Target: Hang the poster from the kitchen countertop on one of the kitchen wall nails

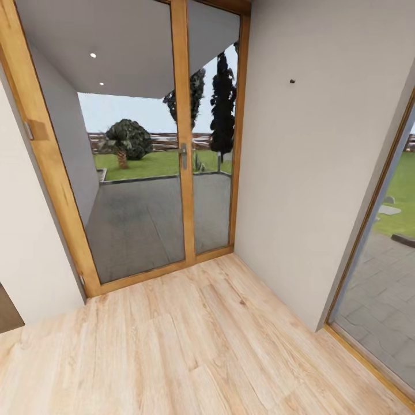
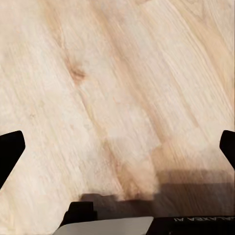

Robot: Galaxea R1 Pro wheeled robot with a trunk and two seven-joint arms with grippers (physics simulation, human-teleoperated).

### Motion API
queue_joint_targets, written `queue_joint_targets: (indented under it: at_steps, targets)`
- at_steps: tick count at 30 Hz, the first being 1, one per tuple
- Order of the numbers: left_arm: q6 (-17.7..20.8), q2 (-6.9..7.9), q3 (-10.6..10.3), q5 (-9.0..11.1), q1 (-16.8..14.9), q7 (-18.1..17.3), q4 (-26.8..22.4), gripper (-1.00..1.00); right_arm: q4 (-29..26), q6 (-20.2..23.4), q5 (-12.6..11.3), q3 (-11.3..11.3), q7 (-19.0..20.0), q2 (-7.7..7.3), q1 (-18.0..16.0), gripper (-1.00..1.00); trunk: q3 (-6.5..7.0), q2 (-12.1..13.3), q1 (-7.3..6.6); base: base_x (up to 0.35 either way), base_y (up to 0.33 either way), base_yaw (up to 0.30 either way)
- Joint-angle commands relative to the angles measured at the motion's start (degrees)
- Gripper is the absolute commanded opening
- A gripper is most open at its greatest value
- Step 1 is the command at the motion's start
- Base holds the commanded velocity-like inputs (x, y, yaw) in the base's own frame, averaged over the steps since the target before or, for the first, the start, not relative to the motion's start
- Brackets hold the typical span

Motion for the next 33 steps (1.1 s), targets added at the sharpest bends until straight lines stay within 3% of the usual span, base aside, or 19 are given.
queue_joint_targets:
  at_steps: [1,4,7,23,33]
  targets:
    - [-0.11,0.02,0.17,-0.01,0.02,-0.01,-1.08,1.0,-0.43,-0.24,-0.09,-0.07,0.01,-0.33,-0.03,1.0,-0.05,-0.03,0.0,0.0,0.0,0.0]
    - [-0.15,0.54,0.47,-0.02,0.02,-0.03,-1.87,1.0,-0.86,-0.42,-0.15,-0.05,0.0,-1.33,0.07,1.0,-0.05,-0.03,0.0,0.0,0.0,0.0]
    - [-0.13,2.12,0.69,0.2,0.03,-0.05,-2.21,1.0,-0.74,-0.48,0.32,0.33,-0.03,-2.11,0.43,1.0,-0.05,-0.03,0.0,0.01,0.0,0.0]
    - [-0.13,2.19,0.67,0.17,0.03,-0.2,-2.22,1.0,0.19,-0.54,0.45,0.49,-0.04,-2.13,0.56,1.0,-0.05,-0.03,0.0,0.228,0.0,-0.005]
    - [-0.13,2.19,0.63,0.12,0.03,-0.21,-2.13,1.0,0.35,-0.47,0.41,0.45,0.02,-1.81,0.56,1.0,-0.05,-0.03,0.0,0.011,0.0,-0.241]
